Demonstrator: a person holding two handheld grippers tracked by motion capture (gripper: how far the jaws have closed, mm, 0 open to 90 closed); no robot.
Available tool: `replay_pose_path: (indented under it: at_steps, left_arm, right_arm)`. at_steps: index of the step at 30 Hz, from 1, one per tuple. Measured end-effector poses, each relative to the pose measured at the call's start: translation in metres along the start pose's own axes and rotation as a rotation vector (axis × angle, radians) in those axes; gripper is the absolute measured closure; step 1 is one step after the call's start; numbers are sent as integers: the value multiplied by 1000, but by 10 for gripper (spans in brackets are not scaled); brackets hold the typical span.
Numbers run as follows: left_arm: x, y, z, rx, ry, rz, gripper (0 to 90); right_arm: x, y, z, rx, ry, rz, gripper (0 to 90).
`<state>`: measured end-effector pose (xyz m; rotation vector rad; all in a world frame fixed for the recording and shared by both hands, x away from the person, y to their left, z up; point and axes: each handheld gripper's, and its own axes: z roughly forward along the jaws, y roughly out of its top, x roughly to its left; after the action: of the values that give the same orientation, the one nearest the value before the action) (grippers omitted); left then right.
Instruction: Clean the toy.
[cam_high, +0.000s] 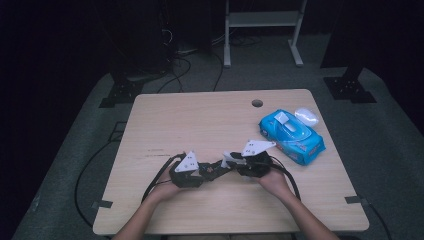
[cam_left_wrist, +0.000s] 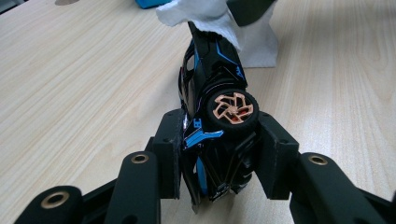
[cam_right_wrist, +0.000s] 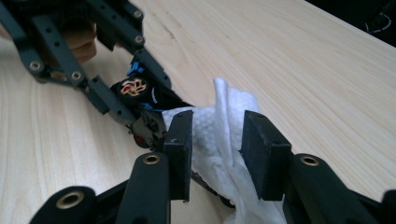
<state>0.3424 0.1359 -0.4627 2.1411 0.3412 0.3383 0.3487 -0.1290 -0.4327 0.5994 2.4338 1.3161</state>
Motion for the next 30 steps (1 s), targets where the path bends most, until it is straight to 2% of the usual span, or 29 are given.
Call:
replay_pose_path:
  at_steps: [2, 4, 5, 7, 8, 13, 14, 15, 17, 20, 21, 22, 25, 26, 28, 30]
  left_arm:
    - [0, 0, 0, 1, 3, -1, 573]
    - [0, 0, 0, 2, 8, -3, 572]
    - [1, 0, 0, 3, 10, -3, 573]
    - [1, 0, 0, 2, 9, 3, 577]
    - [1, 0, 0, 4, 6, 4, 576]
    - [0, 0, 0, 4, -1, 8, 574]
    - [1, 0, 0, 4, -1, 7, 574]
    - [1, 0, 0, 4, -1, 8, 574]
    - [1, 0, 0, 1, -1, 4, 574]
    - [-1, 1, 0, 0, -3, 13, 574]
    - [-1, 1, 0, 0, -3, 13, 574]
    - [-1, 1, 0, 3, -6, 18, 574]
    - [-2, 1, -1, 9, -23, 32, 574]
    - [-2, 1, -1, 9, -23, 32, 574]
    - [-2, -1, -4, 9, -27, 34, 576]
    - [-1, -1, -5, 13, -29, 31, 576]
  right_arm:
    - [1, -1, 2, -5, -18, -29, 663]
    - [0, -2, 2, -11, -28, -31, 725]
    - [-2, -2, 0, -6, -24, -24, 792]
    - [-9, -3, -5, 8, -12, -7, 863]
    - [-13, -4, -8, 14, -12, 2, 871]
    - [-28, -11, -21, 44, -83, 42, 875]
    - [-29, -11, -23, 32, -76, 58, 875]
    - [-28, -10, -24, 14, -59, 74, 876]
    - [-20, -4, -22, 1, -37, 53, 875]
    - [-2, 9, -12, -24, 29, 30, 875]
    - [-2, 9, -12, -24, 29, 30, 875]
    - [12, 17, 1, -44, 85, 14, 874]
    - [29, 24, 22, -40, 152, 2, 875]
    - [33, 25, 28, -24, 149, -19, 875]
    - [34, 24, 34, -13, 148, -26, 876]
    - [31, 24, 30, -8, 128, -27, 877]
